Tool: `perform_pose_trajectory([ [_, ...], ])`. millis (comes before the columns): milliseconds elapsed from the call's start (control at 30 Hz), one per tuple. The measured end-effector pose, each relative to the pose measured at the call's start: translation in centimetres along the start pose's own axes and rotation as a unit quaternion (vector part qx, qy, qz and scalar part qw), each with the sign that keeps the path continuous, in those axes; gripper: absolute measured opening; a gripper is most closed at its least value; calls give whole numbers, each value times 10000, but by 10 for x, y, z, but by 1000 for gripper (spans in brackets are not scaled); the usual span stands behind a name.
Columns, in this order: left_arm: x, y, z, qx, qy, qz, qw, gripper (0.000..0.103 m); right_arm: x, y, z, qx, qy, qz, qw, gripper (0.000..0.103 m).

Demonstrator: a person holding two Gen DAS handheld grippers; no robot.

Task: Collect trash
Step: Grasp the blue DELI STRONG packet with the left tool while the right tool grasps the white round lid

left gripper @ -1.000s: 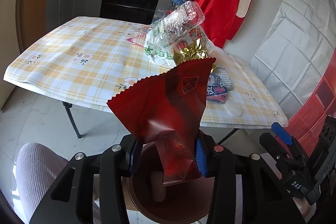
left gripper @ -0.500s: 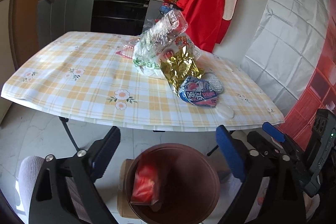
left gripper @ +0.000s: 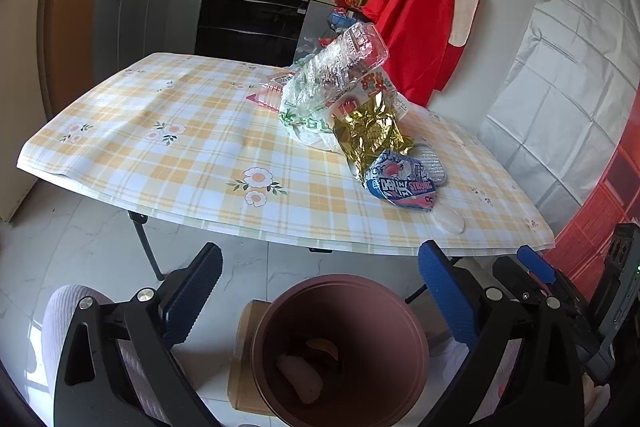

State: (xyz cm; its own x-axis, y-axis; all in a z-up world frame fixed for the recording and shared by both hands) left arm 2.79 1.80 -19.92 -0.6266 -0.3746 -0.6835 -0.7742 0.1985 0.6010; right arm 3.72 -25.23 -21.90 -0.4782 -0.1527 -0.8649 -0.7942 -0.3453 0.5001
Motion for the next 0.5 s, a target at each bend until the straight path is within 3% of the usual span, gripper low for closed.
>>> perform_pose_trajectory([
  [333, 1, -2, 2, -65, 7, 40, 10000, 96, 0, -1, -5, 30, -121, 48, 9999, 97],
  [500, -5, -11, 0, -156, -157, -27, 9998, 96, -3, -8, -35, 265, -467, 170, 9984, 97],
])
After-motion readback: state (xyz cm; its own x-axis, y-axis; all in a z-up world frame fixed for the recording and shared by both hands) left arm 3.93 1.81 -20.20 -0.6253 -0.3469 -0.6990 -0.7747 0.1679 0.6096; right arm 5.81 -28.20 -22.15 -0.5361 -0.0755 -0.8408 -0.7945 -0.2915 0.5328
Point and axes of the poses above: each gripper's, at about its wrist camera, not at the fingertips, and y roughly against the way its jaws point, z to its left, x to its underside, the point moved 3 cm from there along -y, roughly the way its jaws point, and after that the axes turned 12 degrees about y, right-handed, at the moved point
